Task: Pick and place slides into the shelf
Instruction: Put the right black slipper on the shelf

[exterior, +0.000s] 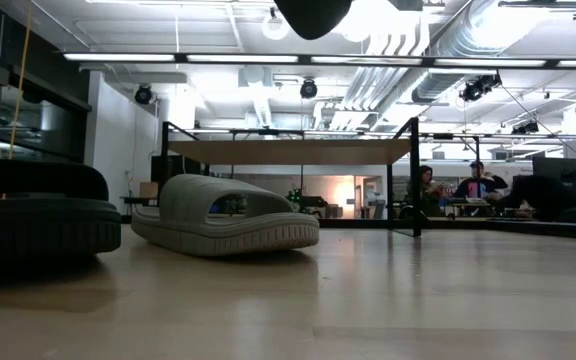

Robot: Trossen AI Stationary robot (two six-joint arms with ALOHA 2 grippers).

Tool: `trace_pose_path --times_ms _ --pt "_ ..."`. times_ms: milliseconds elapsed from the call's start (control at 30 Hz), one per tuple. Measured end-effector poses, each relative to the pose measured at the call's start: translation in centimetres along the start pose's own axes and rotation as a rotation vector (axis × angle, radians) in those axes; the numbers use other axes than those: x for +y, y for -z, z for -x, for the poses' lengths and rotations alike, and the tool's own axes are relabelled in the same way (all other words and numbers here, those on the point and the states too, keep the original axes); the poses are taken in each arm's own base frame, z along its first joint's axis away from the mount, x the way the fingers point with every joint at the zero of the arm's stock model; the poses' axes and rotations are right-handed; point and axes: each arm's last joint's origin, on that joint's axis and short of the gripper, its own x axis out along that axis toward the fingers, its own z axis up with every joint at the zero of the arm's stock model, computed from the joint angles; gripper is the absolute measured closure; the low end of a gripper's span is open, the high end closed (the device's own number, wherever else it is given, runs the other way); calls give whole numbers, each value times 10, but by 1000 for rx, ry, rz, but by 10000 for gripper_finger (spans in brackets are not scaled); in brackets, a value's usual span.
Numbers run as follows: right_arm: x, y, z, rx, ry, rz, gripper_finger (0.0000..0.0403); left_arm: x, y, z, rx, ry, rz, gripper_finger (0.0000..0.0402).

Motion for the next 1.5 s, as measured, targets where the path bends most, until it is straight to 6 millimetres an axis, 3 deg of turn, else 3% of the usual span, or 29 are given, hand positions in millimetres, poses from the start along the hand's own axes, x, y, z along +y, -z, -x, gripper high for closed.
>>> trace_pose_path --times_ms 267,767,933,1200,1500 --pt "-2 3 -5 -16 -7 -6 226 -9 3 -13 19 5 -13 401" --pt "24 -2 -25 -5 15 -15 229 -14 6 -21 33 -9 -29 401" --pt "22 -2 -25 -2 28 -27 264 -14 7 -20 47 -13 -32 401" --pt "23 -2 -25 0 23 -37 366 -14 7 -20 50 -13 -38 401" --pt "24 -1 -25 2 15 -88 372 -13 7 -20 55 -40 -44 361"
